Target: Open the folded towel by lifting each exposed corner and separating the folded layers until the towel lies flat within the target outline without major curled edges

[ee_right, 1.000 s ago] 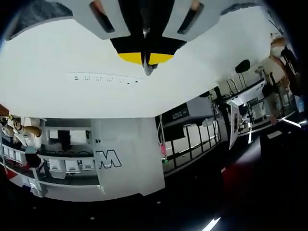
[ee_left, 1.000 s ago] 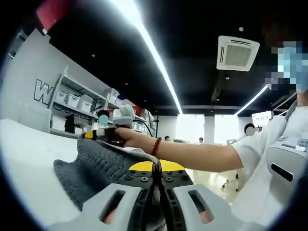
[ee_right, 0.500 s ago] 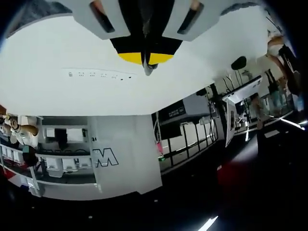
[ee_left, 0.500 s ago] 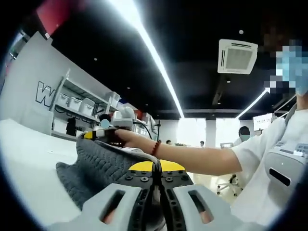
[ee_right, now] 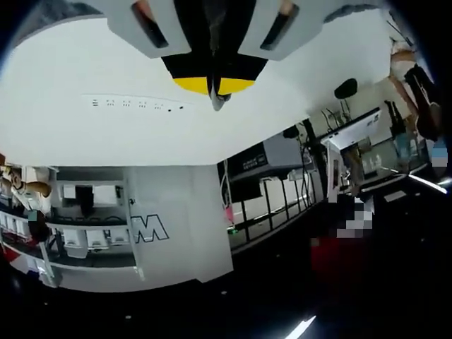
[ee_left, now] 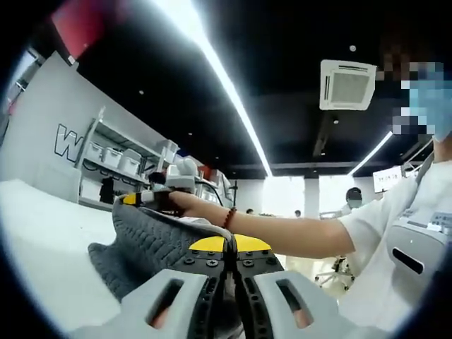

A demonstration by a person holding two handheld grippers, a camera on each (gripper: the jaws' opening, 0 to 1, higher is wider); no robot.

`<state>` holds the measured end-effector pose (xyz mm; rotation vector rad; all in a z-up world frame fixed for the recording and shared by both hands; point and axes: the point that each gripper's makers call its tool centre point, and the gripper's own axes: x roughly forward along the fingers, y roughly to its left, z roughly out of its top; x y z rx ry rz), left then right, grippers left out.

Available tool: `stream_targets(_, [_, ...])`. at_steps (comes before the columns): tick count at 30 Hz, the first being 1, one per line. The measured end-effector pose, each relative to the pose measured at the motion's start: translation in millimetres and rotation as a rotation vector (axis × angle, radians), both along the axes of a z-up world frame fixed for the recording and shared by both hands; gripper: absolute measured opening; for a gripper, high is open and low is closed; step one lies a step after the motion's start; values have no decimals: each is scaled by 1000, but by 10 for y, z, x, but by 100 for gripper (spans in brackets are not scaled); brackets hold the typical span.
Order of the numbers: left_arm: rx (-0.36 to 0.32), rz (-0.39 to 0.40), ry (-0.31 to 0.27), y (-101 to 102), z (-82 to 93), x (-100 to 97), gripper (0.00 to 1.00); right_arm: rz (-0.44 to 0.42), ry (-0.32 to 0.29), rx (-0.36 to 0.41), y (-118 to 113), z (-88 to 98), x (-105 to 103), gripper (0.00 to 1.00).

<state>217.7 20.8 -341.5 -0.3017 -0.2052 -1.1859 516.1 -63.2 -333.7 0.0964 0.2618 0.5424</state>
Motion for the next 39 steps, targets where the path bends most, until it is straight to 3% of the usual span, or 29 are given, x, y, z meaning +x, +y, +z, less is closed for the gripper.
stream_targets(19, [-28,19,1,156,37,17,0,19,-20,17,167,120,-12,0])
stream_targets(39, [-41,53,-11,330,74,-5,0,57,-33,9,469,87,-182,0])
